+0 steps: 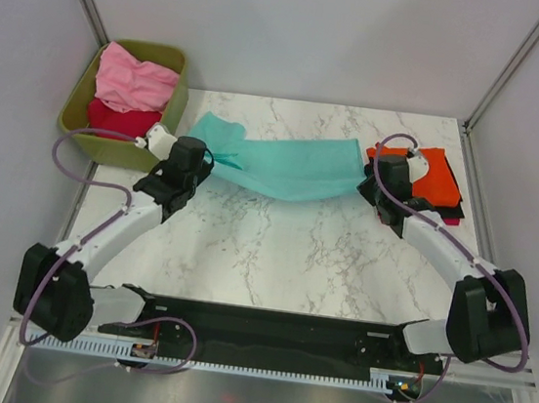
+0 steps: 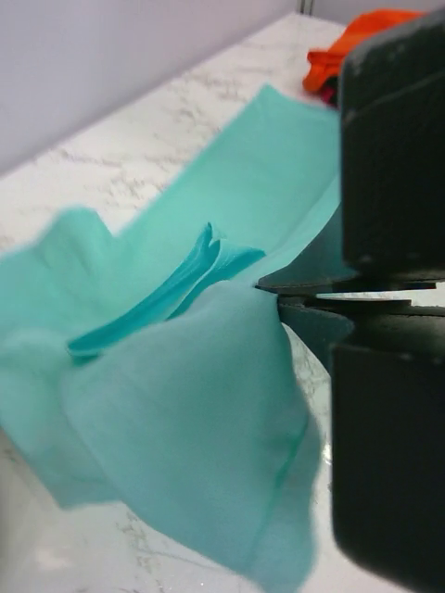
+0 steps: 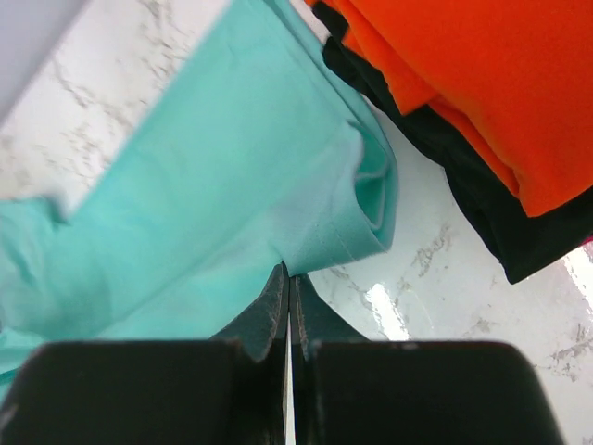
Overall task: Fold and stack the t-shirts
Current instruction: Fold the tshirt
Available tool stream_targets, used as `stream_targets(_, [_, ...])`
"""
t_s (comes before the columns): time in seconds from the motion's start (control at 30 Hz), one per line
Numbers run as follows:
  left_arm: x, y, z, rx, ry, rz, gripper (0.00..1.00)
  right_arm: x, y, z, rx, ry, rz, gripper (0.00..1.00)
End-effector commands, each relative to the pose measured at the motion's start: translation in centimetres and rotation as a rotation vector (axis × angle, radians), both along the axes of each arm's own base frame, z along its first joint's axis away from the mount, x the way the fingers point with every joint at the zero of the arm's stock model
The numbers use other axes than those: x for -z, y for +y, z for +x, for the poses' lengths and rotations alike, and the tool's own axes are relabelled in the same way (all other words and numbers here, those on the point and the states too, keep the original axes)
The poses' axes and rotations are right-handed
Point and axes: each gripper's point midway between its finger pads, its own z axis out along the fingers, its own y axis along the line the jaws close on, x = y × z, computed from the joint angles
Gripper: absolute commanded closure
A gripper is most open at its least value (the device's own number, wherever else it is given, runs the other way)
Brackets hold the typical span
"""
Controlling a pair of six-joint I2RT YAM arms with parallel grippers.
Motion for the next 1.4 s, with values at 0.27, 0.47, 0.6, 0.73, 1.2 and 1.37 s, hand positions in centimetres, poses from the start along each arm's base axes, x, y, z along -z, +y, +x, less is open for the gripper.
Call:
stream_targets(0.27, [5.6, 6.7, -7.2, -0.203, 0.183, 0.151, 0.96, 1.4, -2.6, -3.5, 0.057, 0.021, -0.008, 1.0])
stream_targets(0.47, [8.2, 6.8, -12.2, -0.157, 0.191, 0.056, 0.98, 2.4, -3.5, -7.4, 0.042, 0.019, -0.003, 1.0])
stream_targets(0.6, [9.9, 6.2, -14.6, -0.12, 0.162, -0.031, 0.91, 3.0, -4.0, -9.5, 0.031, 0.025, -0.007, 1.0])
stream_targets(0.73, [10.3, 5.4, -15.5, -0.082, 0.125, -0.1, 0.51, 4.5, -4.2, -11.3, 0.021, 0.061, -0.002, 0.96])
stream_targets(1.2, [5.7, 6.3, -14.7, -0.067, 0.164, 0.026, 0.27, -0.4, -4.5, -10.8, -0.05, -0.045, -0.081, 0.37])
stream_targets(1.37, [1.7, 5.0, -11.3, 0.037, 0.092, 0.095, 0.2, -1.4, -0.9, -7.4, -0.237, -0.017, -0.084, 0.39])
